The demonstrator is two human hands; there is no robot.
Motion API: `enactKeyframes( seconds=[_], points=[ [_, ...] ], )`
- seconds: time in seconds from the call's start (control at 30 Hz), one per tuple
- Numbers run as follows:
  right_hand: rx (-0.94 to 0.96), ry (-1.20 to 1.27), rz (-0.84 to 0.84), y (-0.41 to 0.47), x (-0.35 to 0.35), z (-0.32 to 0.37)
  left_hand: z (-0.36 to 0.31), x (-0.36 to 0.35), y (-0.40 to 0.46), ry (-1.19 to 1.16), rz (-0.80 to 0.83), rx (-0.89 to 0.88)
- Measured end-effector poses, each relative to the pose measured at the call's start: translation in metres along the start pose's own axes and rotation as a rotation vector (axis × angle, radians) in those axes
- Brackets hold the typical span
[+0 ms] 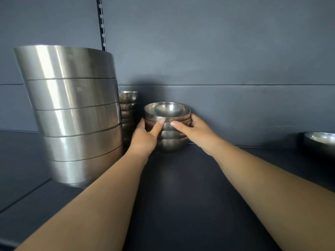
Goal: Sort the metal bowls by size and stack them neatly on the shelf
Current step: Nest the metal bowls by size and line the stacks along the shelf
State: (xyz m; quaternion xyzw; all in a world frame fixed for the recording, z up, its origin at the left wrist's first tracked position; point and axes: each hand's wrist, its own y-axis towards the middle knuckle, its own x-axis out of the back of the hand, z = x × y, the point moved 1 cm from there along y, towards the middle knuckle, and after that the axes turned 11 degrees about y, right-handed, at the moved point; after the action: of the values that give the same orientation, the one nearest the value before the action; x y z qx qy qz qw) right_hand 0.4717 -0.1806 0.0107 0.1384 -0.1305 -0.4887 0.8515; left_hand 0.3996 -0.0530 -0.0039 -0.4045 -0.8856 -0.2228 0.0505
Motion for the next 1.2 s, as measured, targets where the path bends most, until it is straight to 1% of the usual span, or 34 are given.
enactKeyframes(
  seconds=[0.17,0.27,0.3,0.37,0.43,0.5,0.57,0.63,0.7,0.73,0.8,0.87,0.93,1.0,1.13,1.2],
  points=[
    [-0.034,-0.037,-0.031,-0.01,-0.002,0.006,-0.004,-0.001,-0.006,0.008,-0.002,-0.008],
    [-0.065,-0.101,-0.113,-0.019,0.005,0.017,-0.021,0.004,-0.017,0.064,-0.094,-0.056],
    [-0.088,-0.128,-0.147,-0.024,0.01,0.022,-0.03,0.007,-0.023,0.09,-0.153,-0.117],
    [-0.067,-0.211,-0.203,-0.036,0.024,0.033,-0.048,0.008,-0.041,0.123,-0.245,-0.289],
    [-0.025,-0.347,-0.276,-0.054,0.037,0.048,-0.062,0.003,-0.06,0.132,-0.255,-0.407],
    [0.003,-0.496,-0.358,-0.08,0.054,0.065,-0.069,-0.011,-0.077,0.147,-0.185,-0.464],
    [0.058,-0.636,-0.431,-0.111,0.073,0.081,-0.075,-0.028,-0.092,0.22,-0.052,-0.54],
    [0.113,-0.762,-0.506,-0.147,0.095,0.096,-0.081,-0.046,-0.11,0.32,0.137,-0.643],
    [0.166,-0.807,-0.621,-0.187,0.119,0.108,-0.091,-0.062,-0.128,0.383,0.342,-0.732],
    [0.184,-0.814,-0.691,-0.205,0.128,0.113,-0.096,-0.068,-0.134,0.391,0.413,-0.753],
    [0.183,-0.824,-0.823,-0.244,0.146,0.117,-0.109,-0.086,-0.147,0.336,0.536,-0.722],
    [0.142,-0.767,-0.908,-0.275,0.16,0.114,-0.12,-0.107,-0.16,0.252,0.695,-0.594],
    [0.051,-0.664,-0.944,-0.294,0.169,0.105,-0.125,-0.13,-0.172,0.191,0.829,-0.471],
    [-0.018,-0.528,-0.943,-0.307,0.177,0.092,-0.128,-0.15,-0.182,0.123,0.904,-0.36],
    [-0.12,-0.182,-0.908,-0.316,0.191,0.074,-0.134,-0.177,-0.192,-0.074,0.997,-0.096],
    [-0.117,-0.029,-0.897,-0.315,0.197,0.072,-0.138,-0.182,-0.198,-0.142,1.036,-0.058]
  ],
)
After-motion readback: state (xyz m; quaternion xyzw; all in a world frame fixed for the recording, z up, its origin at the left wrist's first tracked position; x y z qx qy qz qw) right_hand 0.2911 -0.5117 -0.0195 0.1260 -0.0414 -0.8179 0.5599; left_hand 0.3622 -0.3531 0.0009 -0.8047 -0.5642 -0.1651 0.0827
